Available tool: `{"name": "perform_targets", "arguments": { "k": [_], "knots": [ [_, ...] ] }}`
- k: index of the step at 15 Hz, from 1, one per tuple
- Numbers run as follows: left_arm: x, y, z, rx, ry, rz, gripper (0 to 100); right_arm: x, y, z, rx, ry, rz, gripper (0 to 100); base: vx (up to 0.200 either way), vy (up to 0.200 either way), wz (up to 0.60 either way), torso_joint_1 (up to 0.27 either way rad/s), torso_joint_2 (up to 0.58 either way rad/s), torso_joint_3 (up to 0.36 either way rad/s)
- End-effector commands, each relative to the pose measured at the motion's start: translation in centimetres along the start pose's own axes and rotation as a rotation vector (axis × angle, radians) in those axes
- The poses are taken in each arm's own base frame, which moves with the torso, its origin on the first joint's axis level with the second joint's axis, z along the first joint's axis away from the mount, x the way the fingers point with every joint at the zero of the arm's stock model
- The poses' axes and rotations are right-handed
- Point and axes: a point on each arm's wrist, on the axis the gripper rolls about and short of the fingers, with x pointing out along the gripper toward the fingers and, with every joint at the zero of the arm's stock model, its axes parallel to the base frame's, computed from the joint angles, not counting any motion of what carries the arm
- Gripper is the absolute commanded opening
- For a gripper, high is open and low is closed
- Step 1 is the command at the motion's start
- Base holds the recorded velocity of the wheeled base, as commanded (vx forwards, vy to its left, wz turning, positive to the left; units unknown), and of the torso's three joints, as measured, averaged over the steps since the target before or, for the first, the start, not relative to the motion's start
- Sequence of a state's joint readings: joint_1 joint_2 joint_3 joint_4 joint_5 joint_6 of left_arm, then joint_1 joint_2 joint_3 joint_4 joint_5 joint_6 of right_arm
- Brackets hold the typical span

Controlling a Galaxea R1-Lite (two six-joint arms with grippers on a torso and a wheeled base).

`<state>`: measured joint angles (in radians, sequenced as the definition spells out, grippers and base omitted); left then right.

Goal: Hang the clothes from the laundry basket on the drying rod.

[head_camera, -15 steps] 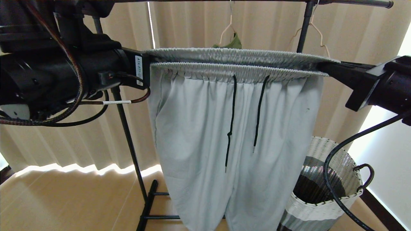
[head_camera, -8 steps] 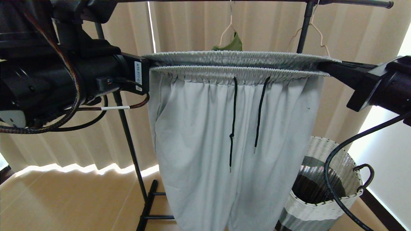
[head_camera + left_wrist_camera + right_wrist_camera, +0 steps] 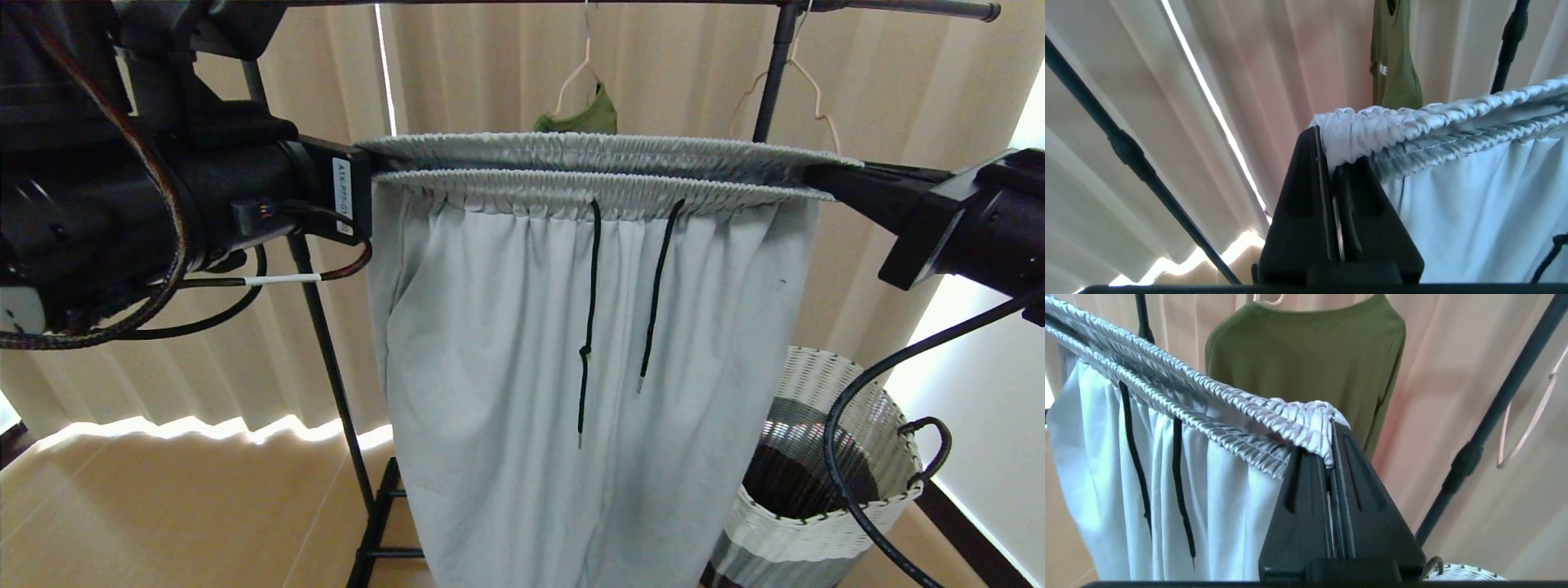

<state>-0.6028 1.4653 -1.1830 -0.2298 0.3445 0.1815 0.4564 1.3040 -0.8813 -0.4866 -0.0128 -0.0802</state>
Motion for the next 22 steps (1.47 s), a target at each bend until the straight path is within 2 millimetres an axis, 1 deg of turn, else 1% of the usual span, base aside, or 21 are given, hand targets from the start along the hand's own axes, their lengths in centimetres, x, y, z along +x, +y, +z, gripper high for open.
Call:
{"name": "perform_targets", "arguments": {
  "k": [1, 2, 4, 5, 7, 8, 9, 10, 12, 16, 18, 20, 21, 22],
  "knots": [
    [-0.1, 0.1, 0.0, -0.001, 0.0, 0.002, 0, 0.1, 0.0, -0.2, -0.001, 0.004, -0.002, 100, 0.0, 0.0, 0.0, 0.0, 0.0, 0.0],
    [-0.1, 0.1, -0.5, 0.002, 0.013, 0.003, 0, 0.0, 0.0, -0.2, 0.0, 0.004, -0.002, 100, 0.0, 0.0, 0.0, 0.0, 0.0, 0.0],
    [-0.4, 0.1, -1.7, 0.012, 0.05, -0.001, 0, -0.4, 0.1, -1.0, 0.003, 0.021, 0.004, 100, 0.0, 0.0, 0.0, 0.0, 0.0, 0.0],
    [-0.7, 0.2, -1.9, 0.01, 0.055, 0.005, 0, -0.7, 0.1, -1.2, 0.005, 0.025, 0.003, 100, 0.0, 0.0, 0.0, 0.0, 0.0, 0.0],
    [-0.9, 1.1, -2.6, 0.01, 0.075, 0.035, 0, -1.4, 0.1, -0.9, 0.01, 0.009, 0.033, 100, 0.0, 0.0, 0.0, 0.0, 0.0, 0.0],
    [-1.0, 1.2, -3.1, 0.014, 0.089, 0.039, 0, -1.9, 0.2, -0.9, 0.014, -0.001, 0.073, 100, 0.0, 0.0, 0.0, 0.0, 0.0, 0.0],
    [-1.0, 1.2, -3.1, 0.013, 0.09, 0.039, 0, -2.1, 0.2, -0.9, 0.017, -0.004, 0.086, 100, 0.0, 0.0, 0.0, 0.0, 0.0, 0.0],
    [-0.9, 1.2, -3.4, 0.014, 0.098, 0.039, 0, -2.9, 0.4, -0.8, 0.057, -0.014, 0.163, 100, 0.0, 0.0, 0.0, 0.0, 0.0, 0.0],
    [-0.8, 1.1, -3.3, 0.012, 0.086, 0.041, 0, -3.4, 0.5, -0.9, 0.087, -0.014, 0.193, 100, 0.0, 0.0, 0.0, 0.0, 0.0, 0.0],
    [-0.8, 1.2, -3.3, 0.012, 0.087, 0.047, 0, -4.0, 0.5, -1.1, 0.088, -0.016, 0.223, 100, 0.0, 0.0, 0.0, 0.0, 0.0, 0.0],
    [-0.8, 1.2, -3.3, 0.012, 0.09, 0.072, 0, -4.0, 0.5, -1.7, 0.081, 0.006, 0.216, 100, 0.0, 0.0, 0.0, 0.0, 0.0, 0.0],
    [-1.3, 1.6, -3.2, 0.011, 0.088, 0.1, 0, -4.2, -0.3, -2.6, 0.032, 0.041, 0.164, 100, 0.0, 0.0, 0.0, 0.0, 0.0, 0.0],
    [-2.2, 2.2, -3.3, 0.011, 0.086, 0.117, 0, -4.3, -1.6, -3.5, -0.062, 0.066, 0.092, 100, 0.0, 0.0, 0.0, 0.0, 0.0, 0.0],
    [-2.7, 2.5, -3.6, 0.013, 0.09, 0.126, 0, -4.5, -2.3, -4.0, -0.111, 0.083, 0.053, 100, 0.0, 0.0, 0.0, 0.0, 0.0, 0.0]
  ]
}}
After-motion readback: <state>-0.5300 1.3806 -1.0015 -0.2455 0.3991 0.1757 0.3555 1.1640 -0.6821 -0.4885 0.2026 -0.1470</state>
